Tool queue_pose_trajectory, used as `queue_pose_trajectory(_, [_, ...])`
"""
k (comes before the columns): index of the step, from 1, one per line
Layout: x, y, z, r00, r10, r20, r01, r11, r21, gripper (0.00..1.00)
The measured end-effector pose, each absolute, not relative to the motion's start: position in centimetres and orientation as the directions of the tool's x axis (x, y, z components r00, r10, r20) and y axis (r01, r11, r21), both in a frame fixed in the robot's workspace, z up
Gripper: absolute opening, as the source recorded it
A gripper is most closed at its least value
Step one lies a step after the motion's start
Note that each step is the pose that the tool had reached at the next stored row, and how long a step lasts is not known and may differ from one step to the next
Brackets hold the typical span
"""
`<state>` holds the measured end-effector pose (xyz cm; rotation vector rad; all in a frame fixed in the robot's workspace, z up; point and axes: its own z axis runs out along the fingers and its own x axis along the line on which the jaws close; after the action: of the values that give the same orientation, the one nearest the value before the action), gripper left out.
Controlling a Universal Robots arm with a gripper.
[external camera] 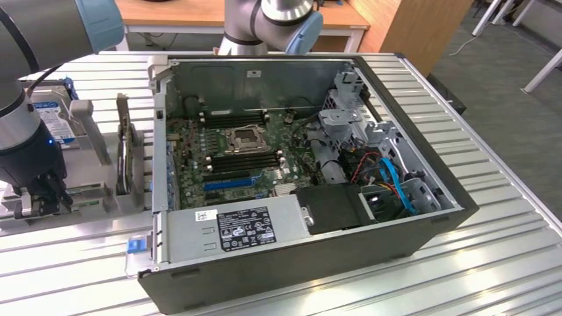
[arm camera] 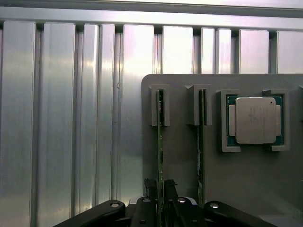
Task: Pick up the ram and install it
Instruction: 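Pick up the ram and move it above insertion slot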
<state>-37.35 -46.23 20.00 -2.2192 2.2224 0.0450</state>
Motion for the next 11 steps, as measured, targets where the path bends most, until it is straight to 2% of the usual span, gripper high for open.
queue_pose_trajectory(4, [-37.35, -46.23, 20.00, -0.002, -1.000, -0.021, -1.000, 0.001, 0.020, 0.20])
queue_pose_trajectory(6, [-37.35, -46.23, 20.00, -0.002, -1.000, -0.021, -1.000, 0.001, 0.020, 0.19])
queue_pose_trajectory(7, [-37.35, -46.23, 20.00, -0.002, -1.000, -0.021, -1.000, 0.001, 0.020, 0.13])
queue_pose_trajectory(11, [-37.35, -46.23, 20.00, -0.002, -1.000, -0.021, -1.000, 0.001, 0.020, 0.12])
